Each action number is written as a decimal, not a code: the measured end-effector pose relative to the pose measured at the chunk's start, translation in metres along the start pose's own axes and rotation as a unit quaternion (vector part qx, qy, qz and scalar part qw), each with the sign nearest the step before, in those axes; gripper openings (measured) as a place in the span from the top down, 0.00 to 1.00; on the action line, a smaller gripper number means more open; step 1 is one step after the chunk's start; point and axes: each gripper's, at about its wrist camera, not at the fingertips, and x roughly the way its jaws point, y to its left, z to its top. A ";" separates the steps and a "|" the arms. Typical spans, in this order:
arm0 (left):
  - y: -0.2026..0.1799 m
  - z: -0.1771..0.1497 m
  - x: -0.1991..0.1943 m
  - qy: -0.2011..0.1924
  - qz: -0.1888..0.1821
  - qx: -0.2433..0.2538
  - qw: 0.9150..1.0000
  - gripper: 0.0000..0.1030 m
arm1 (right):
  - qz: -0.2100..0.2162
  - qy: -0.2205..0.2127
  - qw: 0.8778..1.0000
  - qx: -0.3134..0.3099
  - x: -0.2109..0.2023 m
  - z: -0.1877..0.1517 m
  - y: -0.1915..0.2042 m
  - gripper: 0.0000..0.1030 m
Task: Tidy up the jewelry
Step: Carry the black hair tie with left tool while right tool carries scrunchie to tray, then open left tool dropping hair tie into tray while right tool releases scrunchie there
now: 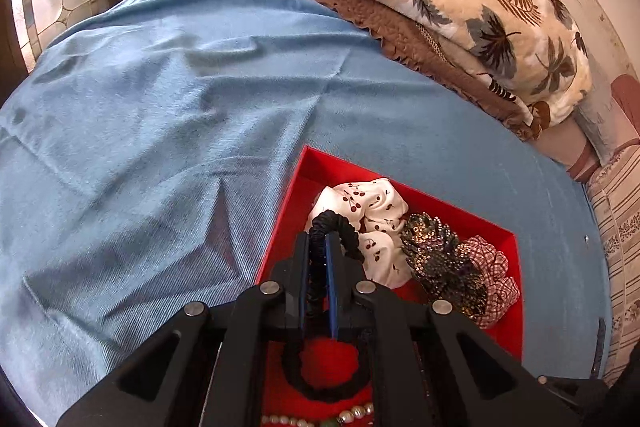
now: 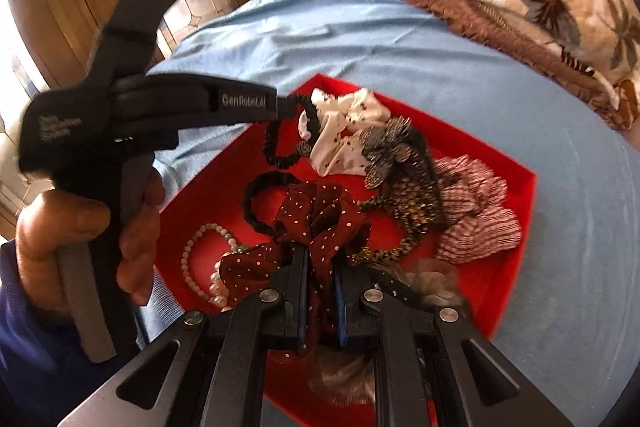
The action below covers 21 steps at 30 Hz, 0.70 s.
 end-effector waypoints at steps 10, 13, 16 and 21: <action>0.000 -0.003 0.010 0.000 0.015 0.018 1.000 0.93 | -0.004 0.010 1.000 -0.012 0.015 -0.005 0.004 0.87; -0.002 -0.005 0.008 -0.006 0.023 0.024 0.999 0.91 | -0.012 0.008 1.000 -0.014 0.017 -0.006 0.005 0.87; -0.003 -0.005 0.007 -0.010 0.024 0.028 0.999 0.90 | -0.016 0.004 1.000 -0.013 0.016 -0.008 0.007 0.87; -0.005 -0.007 0.004 -0.016 0.016 0.037 0.999 0.79 | -0.022 0.001 1.000 -0.019 0.014 -0.011 0.011 0.87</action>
